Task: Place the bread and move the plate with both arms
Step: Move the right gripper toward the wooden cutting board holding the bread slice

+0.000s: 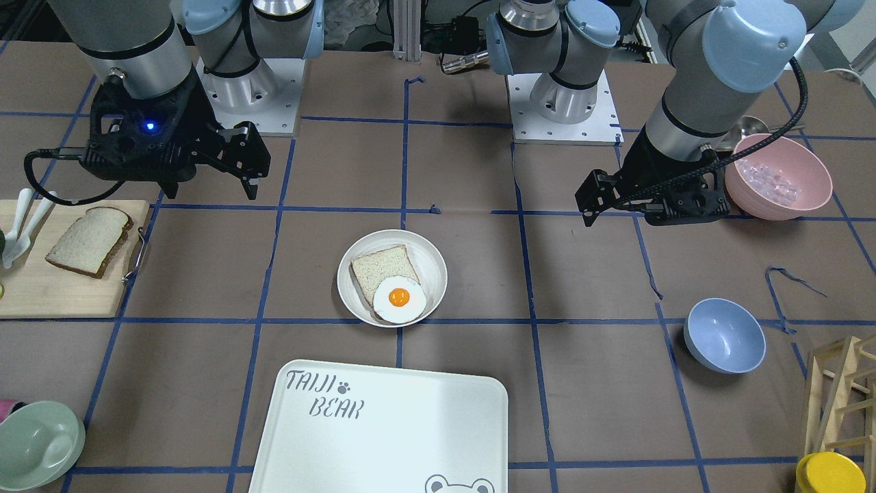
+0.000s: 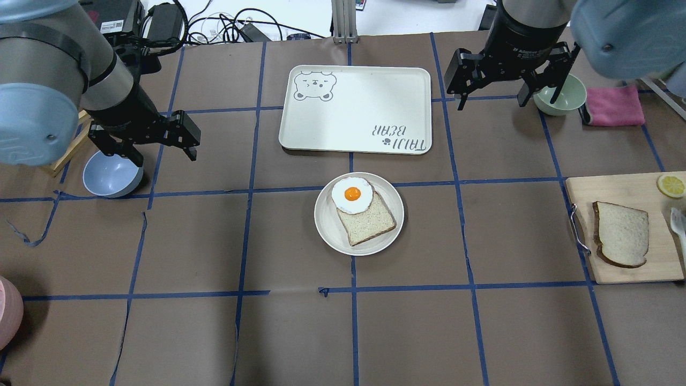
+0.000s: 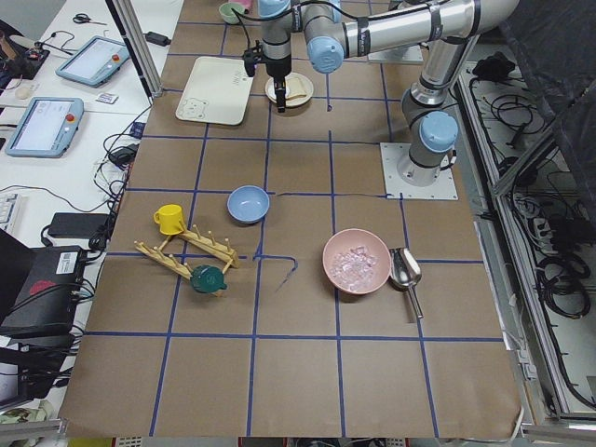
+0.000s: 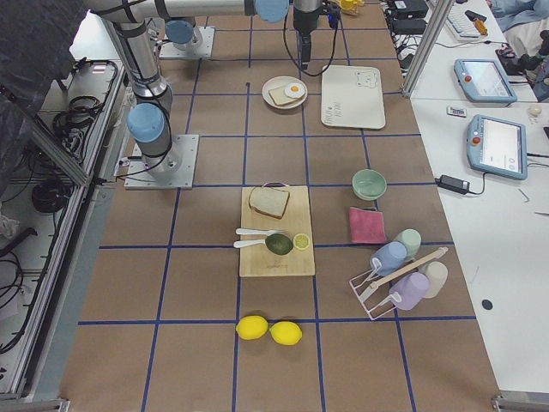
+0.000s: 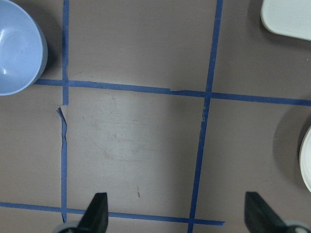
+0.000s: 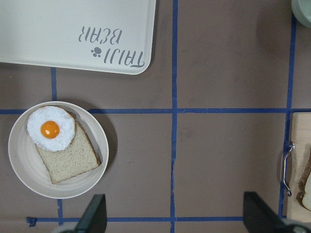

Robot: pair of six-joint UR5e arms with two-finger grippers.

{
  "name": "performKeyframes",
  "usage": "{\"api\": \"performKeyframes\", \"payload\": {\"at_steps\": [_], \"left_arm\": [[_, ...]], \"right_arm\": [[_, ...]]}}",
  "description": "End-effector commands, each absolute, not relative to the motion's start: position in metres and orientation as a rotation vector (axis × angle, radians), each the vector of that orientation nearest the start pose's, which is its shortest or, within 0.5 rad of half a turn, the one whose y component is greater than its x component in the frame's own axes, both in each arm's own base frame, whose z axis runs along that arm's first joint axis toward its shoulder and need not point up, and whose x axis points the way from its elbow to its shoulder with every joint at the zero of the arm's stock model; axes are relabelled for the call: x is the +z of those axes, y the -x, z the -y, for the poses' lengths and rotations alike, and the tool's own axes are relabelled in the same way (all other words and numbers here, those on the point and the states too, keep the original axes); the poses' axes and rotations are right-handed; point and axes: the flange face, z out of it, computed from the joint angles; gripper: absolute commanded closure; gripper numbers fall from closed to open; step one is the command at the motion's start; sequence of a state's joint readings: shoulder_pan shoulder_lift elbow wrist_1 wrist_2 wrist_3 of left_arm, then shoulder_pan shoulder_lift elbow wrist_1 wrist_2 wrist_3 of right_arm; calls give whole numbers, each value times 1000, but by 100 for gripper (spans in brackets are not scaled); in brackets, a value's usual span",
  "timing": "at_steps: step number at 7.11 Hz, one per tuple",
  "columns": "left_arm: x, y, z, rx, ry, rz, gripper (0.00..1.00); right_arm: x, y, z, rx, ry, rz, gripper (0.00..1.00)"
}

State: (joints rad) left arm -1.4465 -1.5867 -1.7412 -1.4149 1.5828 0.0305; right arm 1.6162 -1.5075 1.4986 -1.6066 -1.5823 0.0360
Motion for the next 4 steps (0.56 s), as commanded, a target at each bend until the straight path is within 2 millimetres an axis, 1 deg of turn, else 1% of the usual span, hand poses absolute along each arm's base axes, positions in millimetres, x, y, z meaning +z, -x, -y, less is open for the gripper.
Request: {"api": "performKeyframes", "payload": {"at_steps": [1, 3, 4], "left_arm": [[429, 72, 496, -5, 144, -3124, 0], [449, 74, 488, -58, 142, -3123, 0], [451, 75, 485, -61, 142, -3123, 0]], "right_arm": [[497, -155, 518, -99, 19, -3142, 0], [496, -155, 518, -97, 17, -3142, 0], [500, -156, 518, -108, 14, -3137, 0]]}}
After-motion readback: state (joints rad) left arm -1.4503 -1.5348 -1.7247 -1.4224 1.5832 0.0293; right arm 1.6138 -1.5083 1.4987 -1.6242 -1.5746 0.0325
